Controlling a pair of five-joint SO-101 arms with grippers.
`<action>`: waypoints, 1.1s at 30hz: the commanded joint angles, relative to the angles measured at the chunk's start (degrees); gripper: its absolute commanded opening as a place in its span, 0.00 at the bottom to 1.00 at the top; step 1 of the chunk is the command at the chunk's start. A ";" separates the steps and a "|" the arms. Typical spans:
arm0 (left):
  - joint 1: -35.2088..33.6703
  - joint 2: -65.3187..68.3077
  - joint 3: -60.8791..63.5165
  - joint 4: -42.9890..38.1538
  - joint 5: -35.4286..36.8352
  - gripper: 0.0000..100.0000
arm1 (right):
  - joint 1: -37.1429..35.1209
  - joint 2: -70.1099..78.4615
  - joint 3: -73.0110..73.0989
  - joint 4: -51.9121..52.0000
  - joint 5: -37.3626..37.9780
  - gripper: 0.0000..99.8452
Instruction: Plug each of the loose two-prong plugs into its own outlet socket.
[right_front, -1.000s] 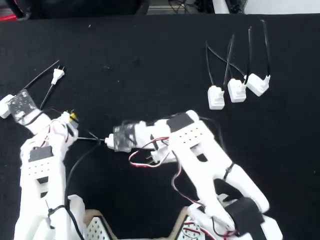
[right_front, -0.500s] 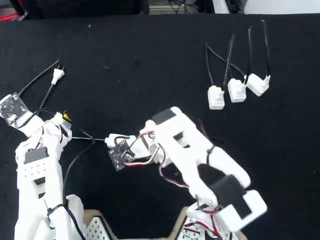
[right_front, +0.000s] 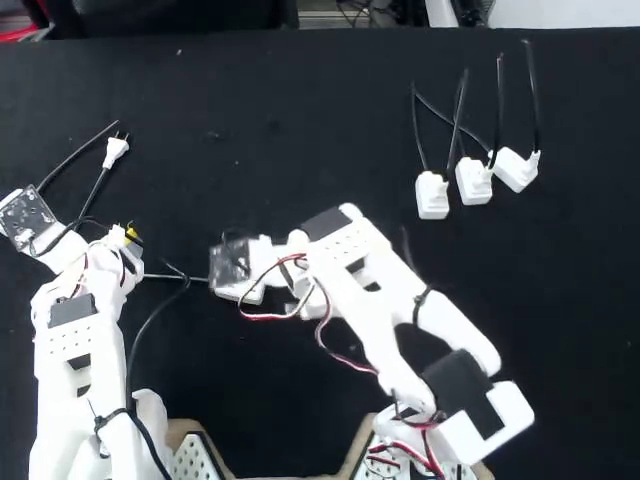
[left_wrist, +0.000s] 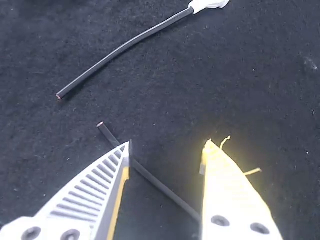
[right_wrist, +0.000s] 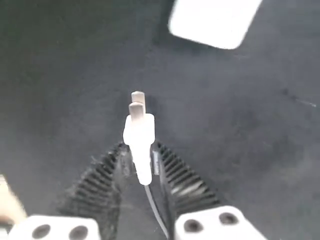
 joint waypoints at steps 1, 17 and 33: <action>-0.13 -0.97 -1.27 -0.53 0.70 0.23 | 4.57 -2.33 -2.07 -9.32 -9.67 0.01; -0.13 -0.97 -1.27 -0.53 0.70 0.23 | 4.57 9.98 -2.15 -20.48 -16.62 0.01; 10.59 -0.97 -2.33 2.11 -3.87 0.23 | 5.19 -25.01 11.38 -17.14 -32.44 0.01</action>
